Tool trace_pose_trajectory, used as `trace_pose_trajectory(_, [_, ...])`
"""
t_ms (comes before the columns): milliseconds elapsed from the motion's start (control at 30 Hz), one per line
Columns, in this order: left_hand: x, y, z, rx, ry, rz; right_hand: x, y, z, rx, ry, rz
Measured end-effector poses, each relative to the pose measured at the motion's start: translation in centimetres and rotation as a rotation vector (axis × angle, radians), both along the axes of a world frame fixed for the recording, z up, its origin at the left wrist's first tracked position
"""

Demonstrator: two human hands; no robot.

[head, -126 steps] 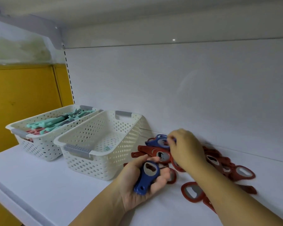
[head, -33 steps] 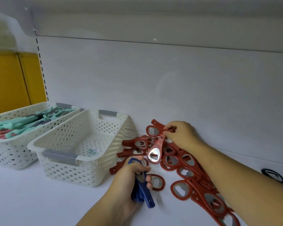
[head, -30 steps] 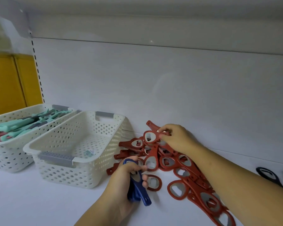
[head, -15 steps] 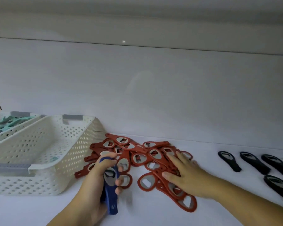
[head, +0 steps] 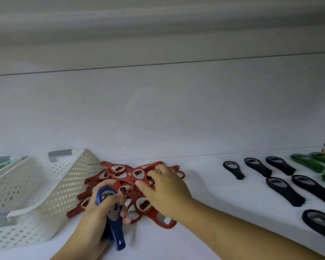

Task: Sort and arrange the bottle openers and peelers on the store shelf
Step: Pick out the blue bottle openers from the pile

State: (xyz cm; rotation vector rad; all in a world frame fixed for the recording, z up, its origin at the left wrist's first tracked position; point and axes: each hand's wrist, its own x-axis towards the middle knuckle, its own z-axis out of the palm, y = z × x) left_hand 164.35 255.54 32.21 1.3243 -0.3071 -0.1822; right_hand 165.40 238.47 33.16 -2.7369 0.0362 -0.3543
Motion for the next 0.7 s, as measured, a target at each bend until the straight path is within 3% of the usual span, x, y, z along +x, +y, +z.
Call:
trace_pose_trajectory(67, [0.5,-0.5,0.6,-0.058,0.115,0.071,-2.9,-0.9,0.8,0.192,-0.049,0.084])
trace_pose_trajectory(200, [0.7,-3.8,1.7,0.015,-0.035,0.02,-6.8,-3.3,0.7,0.494,0.111,0.259])
trace_pose_trajectory(300, [-0.7,-7.6,2.2,0.03,-0.095,-0.054,-7.8,-4.8,0.3,0.643,0.151,0.247])
trace_pose_trajectory(567, [-3.4,-14.4,1.4,0.167,-0.421,-0.312,-10.6,-9.7,0.3,0.861,0.207,0.175])
trace_pose_trajectory(700, [-3.7,-15.8,0.7,0.234,-0.529,-0.432,-11.2,-11.5,-0.7,0.825,0.165,0.148])
